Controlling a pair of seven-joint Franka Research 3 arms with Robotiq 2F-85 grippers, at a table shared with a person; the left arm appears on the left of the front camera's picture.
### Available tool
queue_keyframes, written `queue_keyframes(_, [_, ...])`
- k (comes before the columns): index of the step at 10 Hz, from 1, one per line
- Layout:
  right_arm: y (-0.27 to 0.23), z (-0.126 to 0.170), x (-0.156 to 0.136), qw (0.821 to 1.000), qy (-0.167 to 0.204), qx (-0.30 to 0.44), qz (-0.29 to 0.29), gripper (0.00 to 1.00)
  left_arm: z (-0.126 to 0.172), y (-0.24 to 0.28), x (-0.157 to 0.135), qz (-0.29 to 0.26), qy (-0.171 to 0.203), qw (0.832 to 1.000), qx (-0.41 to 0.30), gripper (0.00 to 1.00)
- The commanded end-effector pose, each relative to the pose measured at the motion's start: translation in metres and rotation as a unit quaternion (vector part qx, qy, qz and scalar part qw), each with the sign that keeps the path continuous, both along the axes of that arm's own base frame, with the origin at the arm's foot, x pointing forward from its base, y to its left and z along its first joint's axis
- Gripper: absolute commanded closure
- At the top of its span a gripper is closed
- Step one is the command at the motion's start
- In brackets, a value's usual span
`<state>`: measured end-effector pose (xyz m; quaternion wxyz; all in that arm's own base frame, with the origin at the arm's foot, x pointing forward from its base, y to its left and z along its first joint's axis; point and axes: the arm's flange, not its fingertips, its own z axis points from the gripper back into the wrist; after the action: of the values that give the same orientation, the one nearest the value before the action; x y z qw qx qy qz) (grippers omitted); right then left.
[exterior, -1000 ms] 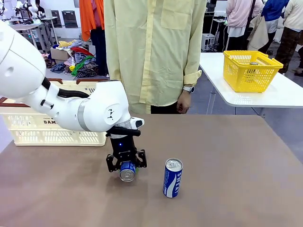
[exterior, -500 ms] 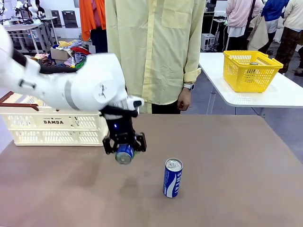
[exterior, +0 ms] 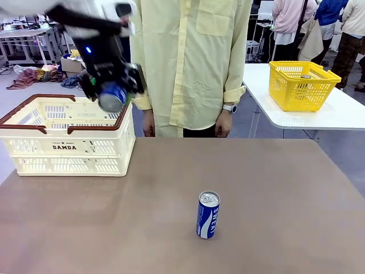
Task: Place the drinks into the Shopping basket.
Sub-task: Pick up one drink and place it into the Shopping basket.
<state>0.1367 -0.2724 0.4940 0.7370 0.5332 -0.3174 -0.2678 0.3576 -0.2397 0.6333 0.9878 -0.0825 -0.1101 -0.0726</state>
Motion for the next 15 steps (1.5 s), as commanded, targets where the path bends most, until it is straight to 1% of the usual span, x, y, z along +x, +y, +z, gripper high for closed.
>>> queue_keyframes(1, [-0.001,0.002,-0.002,1.0,-0.017,-0.004,-0.001,0.0,-0.005,0.02,0.006,0.078,-0.002,0.997,-0.007,1.0])
queue_keyframes(2, [-0.001,0.002,-0.002,1.0,-0.017,-0.004,-0.001,0.0,0.0,0.0,0.0,0.0,0.0,1.0,0.0,1.0])
queue_keyframes(7, [-0.001,0.002,-0.002,1.0,-0.017,-0.004,-0.001,0.0,-0.003,-0.006,0.001,0.004,0.002,1.0,0.007,1.0])
queue_keyframes(8, [-0.001,0.002,-0.002,1.0,-0.017,-0.004,-0.001,0.0,0.004,0.022,0.044,0.054,0.036,0.998,-0.013,1.0])
queue_keyframes(9, [-0.001,0.002,-0.002,1.0,-0.017,-0.004,-0.001,0.0,0.003,0.05,0.078,0.05,0.047,0.998,-0.007,1.0])
queue_keyframes(10, [-0.001,0.002,-0.002,1.0,-0.017,-0.004,-0.001,0.0,0.0,0.083,0.108,0.059,0.004,0.998,0.01,1.0])
queue_keyframes(11, [-0.001,0.002,-0.002,1.0,-0.017,-0.004,-0.001,0.0,-0.007,0.112,0.128,0.03,-0.001,1.0,0.005,1.0])
queue_keyframes(12, [-0.001,0.002,-0.002,1.0,-0.017,-0.004,-0.001,0.0,-0.013,0.138,0.139,0.006,-0.009,1.0,0.0,1.0])
queue_keyframes(13, [-0.001,0.002,-0.002,1.0,-0.017,-0.004,-0.001,0.0,-0.018,0.161,0.148,-0.006,-0.014,1.0,0.01,1.0])
queue_keyframes(14, [-0.001,0.002,-0.002,1.0,-0.017,-0.004,-0.001,0.0,-0.029,0.184,0.161,-0.006,-0.008,0.999,0.035,1.0])
queue_keyframes(15, [-0.001,0.002,-0.002,1.0,-0.017,-0.004,-0.001,0.0,-0.049,0.208,0.172,-0.007,0.008,0.999,0.045,1.0])
